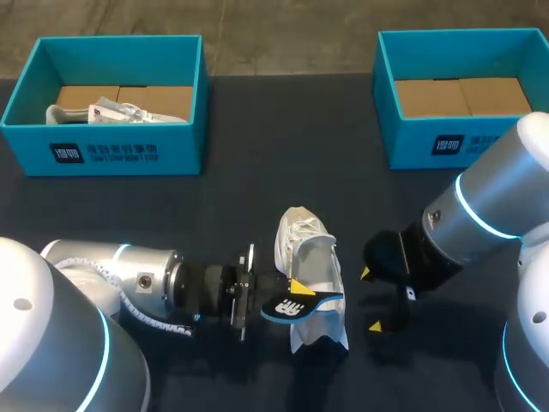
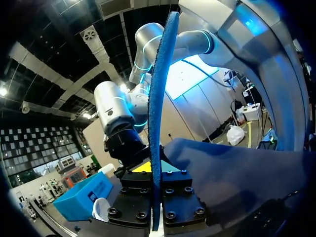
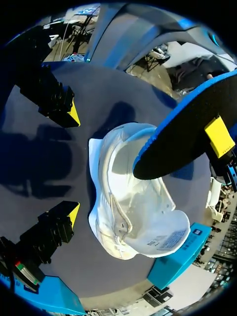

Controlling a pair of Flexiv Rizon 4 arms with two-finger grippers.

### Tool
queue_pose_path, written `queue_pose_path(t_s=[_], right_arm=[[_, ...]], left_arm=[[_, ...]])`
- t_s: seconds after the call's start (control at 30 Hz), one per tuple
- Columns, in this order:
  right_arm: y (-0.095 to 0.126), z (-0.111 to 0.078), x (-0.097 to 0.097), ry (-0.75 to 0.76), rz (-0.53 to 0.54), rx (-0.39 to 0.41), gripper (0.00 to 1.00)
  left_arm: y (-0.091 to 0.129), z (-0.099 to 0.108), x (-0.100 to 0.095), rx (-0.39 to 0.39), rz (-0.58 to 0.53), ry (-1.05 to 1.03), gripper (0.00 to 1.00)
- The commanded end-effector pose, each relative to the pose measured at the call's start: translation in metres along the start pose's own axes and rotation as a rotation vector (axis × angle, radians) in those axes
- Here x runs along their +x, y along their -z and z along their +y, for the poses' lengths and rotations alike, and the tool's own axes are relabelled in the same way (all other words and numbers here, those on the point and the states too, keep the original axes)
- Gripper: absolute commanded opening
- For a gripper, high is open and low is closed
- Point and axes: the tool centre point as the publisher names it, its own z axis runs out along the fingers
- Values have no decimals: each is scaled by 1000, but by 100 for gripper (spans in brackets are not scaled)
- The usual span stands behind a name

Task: Take the shoe out of the shoebox, open the shoe tongue, remove and reinsert the insole, then place the shoe into the shoebox

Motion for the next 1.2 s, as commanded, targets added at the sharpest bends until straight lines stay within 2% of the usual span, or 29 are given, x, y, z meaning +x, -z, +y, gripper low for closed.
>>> queue_pose_path(t_s=[0.03,0.63,0.93,1.2], right_arm=[[-1,0,1,0,-4,2,100],[-1,0,1,0,-4,2,100],[-1,0,1,0,-4,2,100],[-1,0,1,0,-4,2,100]], left_arm=[[-1,3,2,3,0,-13,0],[-5,3,4,18,2,-12,0],[3,-1,5,1,-9,-1,0],[8,5,4,-16,-30,13,0]])
